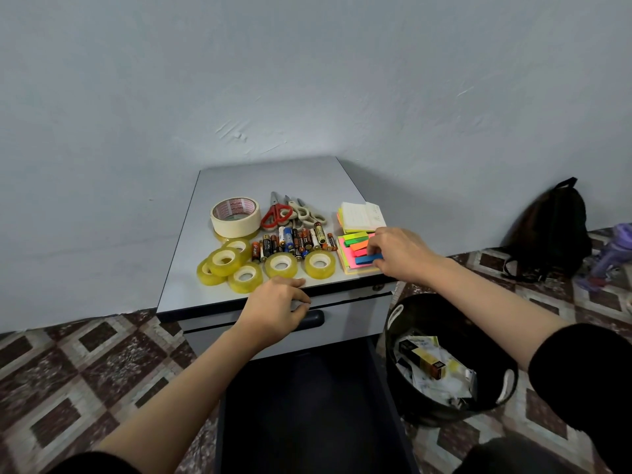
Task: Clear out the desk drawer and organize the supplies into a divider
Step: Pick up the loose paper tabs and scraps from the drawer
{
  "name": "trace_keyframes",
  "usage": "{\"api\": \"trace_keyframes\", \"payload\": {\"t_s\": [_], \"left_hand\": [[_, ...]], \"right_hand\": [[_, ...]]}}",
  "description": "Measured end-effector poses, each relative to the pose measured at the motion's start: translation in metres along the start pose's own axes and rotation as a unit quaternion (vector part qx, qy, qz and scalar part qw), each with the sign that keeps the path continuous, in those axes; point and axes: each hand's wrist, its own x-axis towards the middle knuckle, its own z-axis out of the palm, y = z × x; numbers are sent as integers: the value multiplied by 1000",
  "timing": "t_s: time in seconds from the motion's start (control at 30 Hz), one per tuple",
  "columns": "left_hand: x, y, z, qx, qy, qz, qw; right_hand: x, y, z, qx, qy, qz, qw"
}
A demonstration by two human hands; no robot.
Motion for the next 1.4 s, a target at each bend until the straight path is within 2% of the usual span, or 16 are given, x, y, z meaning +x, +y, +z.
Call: {"api": "trace_keyframes", "payload": {"t_s": [0.67,0.83,0.93,1.0,1.07,1.1,1.2,1.4], "left_hand": [[-3,4,-1,-15,-3,-19,1000],[-16,12,5,-66,49,-36,996],[-41,21,26,-152,60,-85,983],[-63,25,50,-285,42,-165,943],[-90,27,81,-414,5,-264,871],[-106,28,98,-441,-25,-311,842],[-154,25,144,-459,-118,-403,783],[-200,24,164,-483,-238,-523,661]], "right_hand": [[1,4,3,28,51,39,998],[-23,-15,14,142,93,62,984],[-48,-43,45,249,71,59,964],[-67,-65,73,324,41,72,942],[-88,-90,108,395,-4,93,914],[-101,-102,125,431,-32,109,895],[-135,-129,175,493,-136,173,842],[-185,-144,211,423,-400,300,755]]}}
